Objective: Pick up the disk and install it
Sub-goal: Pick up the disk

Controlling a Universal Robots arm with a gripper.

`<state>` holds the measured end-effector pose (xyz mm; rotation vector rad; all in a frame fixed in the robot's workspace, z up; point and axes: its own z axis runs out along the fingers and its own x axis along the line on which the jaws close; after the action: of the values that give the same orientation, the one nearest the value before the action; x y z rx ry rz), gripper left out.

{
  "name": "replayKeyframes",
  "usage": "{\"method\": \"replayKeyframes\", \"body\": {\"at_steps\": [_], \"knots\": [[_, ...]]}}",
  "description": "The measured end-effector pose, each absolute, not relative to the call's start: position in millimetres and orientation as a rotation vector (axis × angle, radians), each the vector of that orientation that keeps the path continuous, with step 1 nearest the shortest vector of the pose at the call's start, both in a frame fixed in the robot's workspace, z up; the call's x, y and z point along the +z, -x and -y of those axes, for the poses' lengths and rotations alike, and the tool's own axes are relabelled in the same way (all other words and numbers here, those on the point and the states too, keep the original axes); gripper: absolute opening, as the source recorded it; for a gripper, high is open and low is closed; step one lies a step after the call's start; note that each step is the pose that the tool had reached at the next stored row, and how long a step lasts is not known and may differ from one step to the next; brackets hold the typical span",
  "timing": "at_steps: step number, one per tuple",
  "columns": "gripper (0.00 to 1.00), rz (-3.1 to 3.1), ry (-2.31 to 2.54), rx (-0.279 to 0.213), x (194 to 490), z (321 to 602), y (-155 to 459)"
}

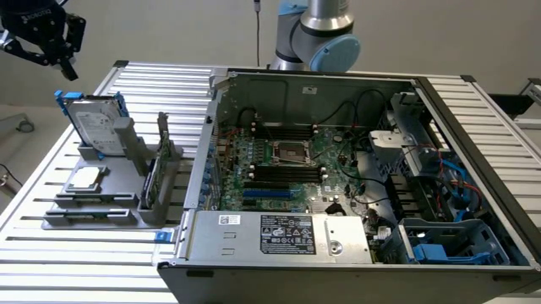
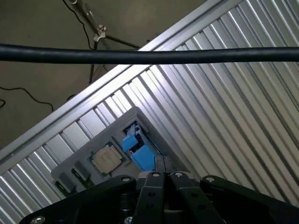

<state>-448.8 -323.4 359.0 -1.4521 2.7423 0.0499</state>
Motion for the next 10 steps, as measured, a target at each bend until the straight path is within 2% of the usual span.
{"method": "replayKeyframes", "body": {"at_steps": [10], "knots": [[0.11, -2.604, 1.699, 0.058, 354.1, 323.4, 448.8]]}}
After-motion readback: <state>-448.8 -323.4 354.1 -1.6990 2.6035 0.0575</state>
